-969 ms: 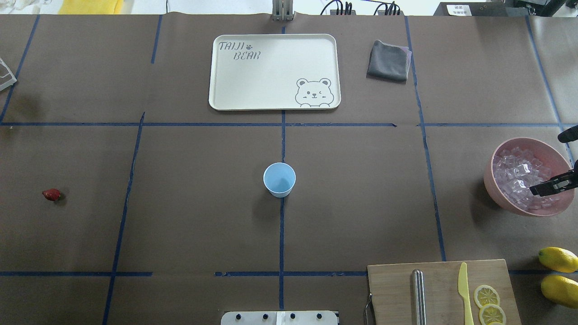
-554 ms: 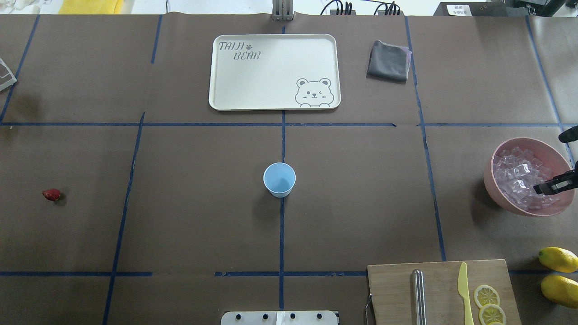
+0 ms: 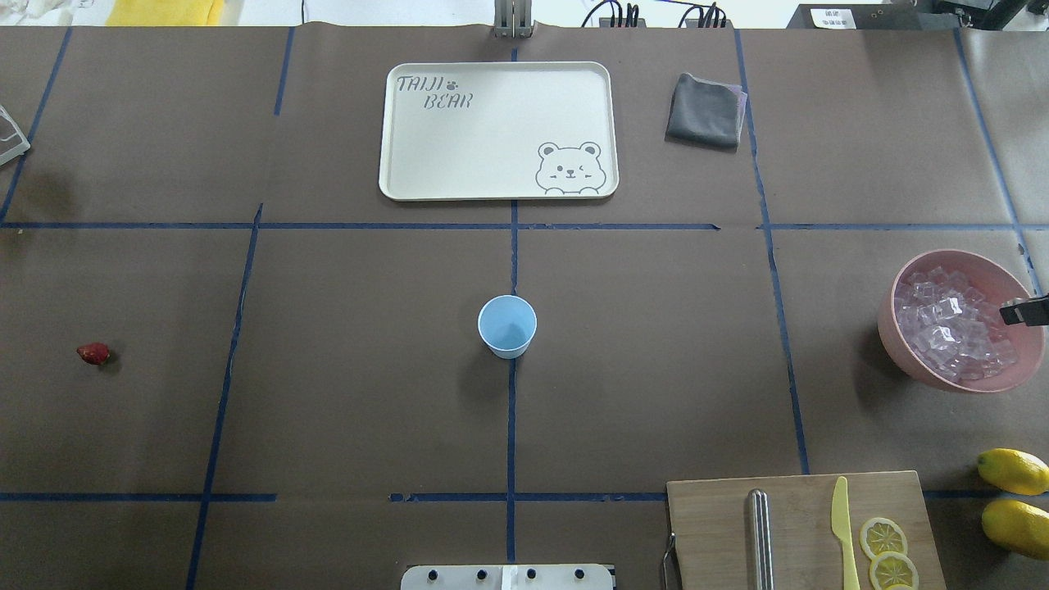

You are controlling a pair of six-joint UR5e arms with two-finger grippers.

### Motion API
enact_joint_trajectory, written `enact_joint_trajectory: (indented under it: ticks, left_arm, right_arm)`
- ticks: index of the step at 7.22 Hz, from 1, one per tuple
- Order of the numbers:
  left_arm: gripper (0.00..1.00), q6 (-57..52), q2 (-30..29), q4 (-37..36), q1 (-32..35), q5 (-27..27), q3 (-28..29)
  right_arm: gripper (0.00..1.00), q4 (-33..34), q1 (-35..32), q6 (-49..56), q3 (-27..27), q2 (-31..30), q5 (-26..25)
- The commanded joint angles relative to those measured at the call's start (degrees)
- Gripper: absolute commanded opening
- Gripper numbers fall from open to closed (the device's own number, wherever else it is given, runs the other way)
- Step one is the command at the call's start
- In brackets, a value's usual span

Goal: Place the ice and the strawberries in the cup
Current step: 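Lower the right gripper into the pink bowl and grasp an ice cube, then carry the ice cube with the right gripper over the blue cup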

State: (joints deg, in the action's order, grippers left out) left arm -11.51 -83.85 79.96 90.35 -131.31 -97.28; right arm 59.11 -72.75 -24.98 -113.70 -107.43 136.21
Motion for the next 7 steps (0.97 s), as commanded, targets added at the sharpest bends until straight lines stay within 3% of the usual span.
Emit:
enact_joint_trajectory:
  ticks: [1,3,5,7]
  left_arm:
    - [1.00,0.0,0.0,-0.1,0.0,0.0,0.0]
    - [1.00,0.0,0.0,-0.1,0.0,-0.1,0.0]
    - [1.00,-0.1,0.0,-0.1,0.0,-0.1,0.0]
    - [1.00,-0.1,0.0,-0.1,0.0,-0.1,0.0]
  right_arm:
    - [0.00,2.4,-0.4,-0.6,-0.6,3.2,2.0]
    - [0.00,12.2,2.4,-0.8,-1.6,11.7,0.7]
    - [0.00,30.7,6.4,-4.4,-5.2,25.2,-1.5]
    - [0.00,44.3,15.0,-12.5,-7.4,38.1,-7.9]
